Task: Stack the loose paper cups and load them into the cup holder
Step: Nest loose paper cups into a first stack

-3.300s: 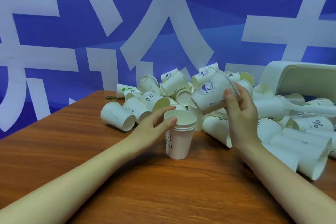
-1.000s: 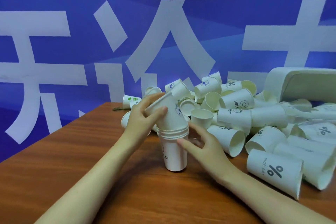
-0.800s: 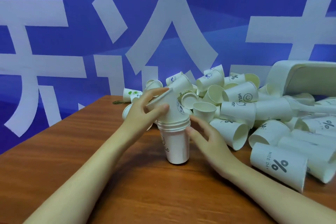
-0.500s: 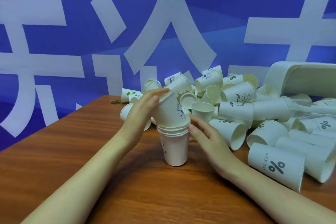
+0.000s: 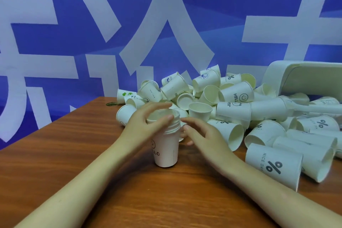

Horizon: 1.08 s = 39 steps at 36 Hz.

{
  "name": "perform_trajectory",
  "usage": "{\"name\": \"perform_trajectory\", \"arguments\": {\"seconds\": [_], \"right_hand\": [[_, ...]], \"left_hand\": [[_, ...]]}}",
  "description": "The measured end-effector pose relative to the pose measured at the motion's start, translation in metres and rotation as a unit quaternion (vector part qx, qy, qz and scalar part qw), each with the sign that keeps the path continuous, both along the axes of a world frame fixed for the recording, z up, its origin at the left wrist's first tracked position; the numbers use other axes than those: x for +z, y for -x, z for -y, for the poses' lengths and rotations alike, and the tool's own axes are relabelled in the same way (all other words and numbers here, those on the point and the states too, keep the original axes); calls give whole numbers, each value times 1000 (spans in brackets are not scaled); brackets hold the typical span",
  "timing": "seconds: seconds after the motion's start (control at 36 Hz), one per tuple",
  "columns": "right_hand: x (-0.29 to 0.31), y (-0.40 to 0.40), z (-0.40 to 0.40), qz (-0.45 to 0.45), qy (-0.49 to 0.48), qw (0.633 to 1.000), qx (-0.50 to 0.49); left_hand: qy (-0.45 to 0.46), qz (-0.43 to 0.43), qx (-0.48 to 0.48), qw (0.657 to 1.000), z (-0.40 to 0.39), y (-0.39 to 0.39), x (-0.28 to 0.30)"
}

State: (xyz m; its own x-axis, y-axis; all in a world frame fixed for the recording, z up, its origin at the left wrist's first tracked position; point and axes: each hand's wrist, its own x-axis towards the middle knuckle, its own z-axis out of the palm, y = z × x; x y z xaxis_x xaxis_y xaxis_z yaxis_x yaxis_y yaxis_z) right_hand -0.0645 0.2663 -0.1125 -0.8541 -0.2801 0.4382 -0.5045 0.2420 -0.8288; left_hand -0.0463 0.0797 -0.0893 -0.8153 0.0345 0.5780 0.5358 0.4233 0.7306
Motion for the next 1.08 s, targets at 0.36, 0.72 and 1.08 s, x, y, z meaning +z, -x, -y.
{"name": "perform_trajectory", "arguments": {"seconds": [0.36,0.72,1.08], "right_hand": [[56,-15,-56,-121,-193,960,-164],[18,-76,-159,-43,-407,887,-216],[31,-54,-140,-28,-107,971,-212]], "left_hand": [[-93,75,-72,990,-28,-7,-19],[-103,97,-108,984,-66,-25,-15],[-158,102,-70,980,-63,-27,-14]]}}
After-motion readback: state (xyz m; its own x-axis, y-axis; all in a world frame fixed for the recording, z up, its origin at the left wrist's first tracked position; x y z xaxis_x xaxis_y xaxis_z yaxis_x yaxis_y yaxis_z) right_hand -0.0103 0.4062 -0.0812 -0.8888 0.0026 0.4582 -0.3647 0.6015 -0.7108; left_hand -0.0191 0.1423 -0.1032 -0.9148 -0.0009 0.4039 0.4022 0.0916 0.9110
